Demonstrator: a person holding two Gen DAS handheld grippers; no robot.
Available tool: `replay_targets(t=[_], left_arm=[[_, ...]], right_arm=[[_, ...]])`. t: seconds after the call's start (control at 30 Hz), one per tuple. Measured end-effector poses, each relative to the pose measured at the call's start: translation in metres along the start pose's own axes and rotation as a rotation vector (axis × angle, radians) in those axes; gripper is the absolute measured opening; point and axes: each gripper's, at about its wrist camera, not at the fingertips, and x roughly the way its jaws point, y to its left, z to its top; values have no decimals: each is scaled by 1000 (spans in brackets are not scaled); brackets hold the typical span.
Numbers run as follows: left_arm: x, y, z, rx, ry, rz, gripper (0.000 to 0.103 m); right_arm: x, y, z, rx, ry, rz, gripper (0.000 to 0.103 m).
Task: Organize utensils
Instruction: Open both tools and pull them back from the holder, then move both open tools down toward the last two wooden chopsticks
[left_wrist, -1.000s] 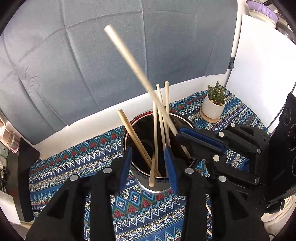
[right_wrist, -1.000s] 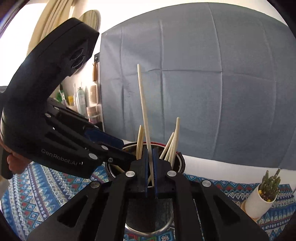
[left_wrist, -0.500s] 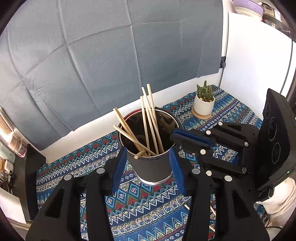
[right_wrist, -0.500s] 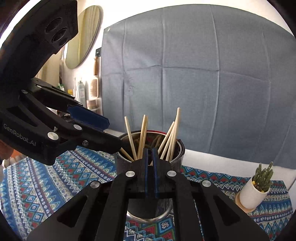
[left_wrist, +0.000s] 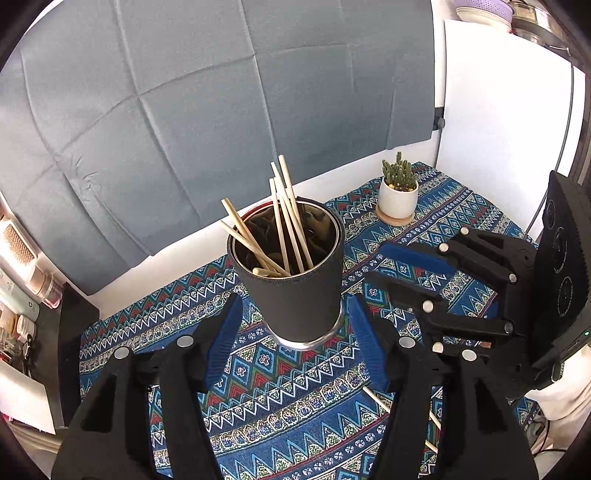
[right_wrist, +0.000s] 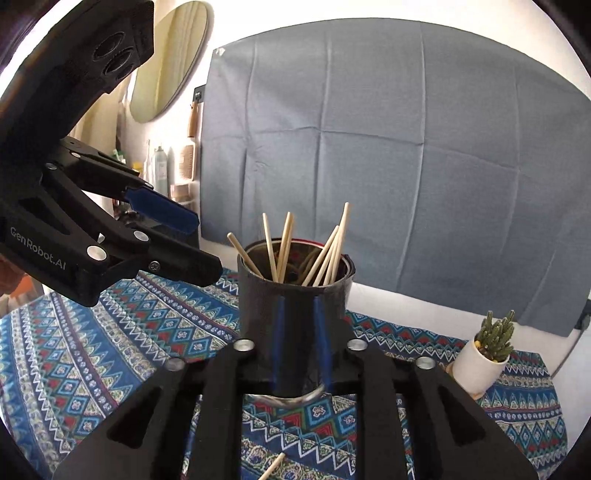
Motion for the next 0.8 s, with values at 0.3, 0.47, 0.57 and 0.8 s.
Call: replay_targets(t=[0.3,0.47,0.57,0.8], left_arm=[[-6,-10,-24,-8,-4,22,94],[-2,-13,-37,-24,3,27,97],[5,-14,-46,-40,18,13,97],[23,-19,-69,-51,62,25,97]], right_arm=[[-42,16,-27,-50,-4,-95,89],[-58,27,-44,-86,41,-137,92],[-63,32,-53,-91,81,-144,93],[-69,38,-69,-109,160,-150,94]])
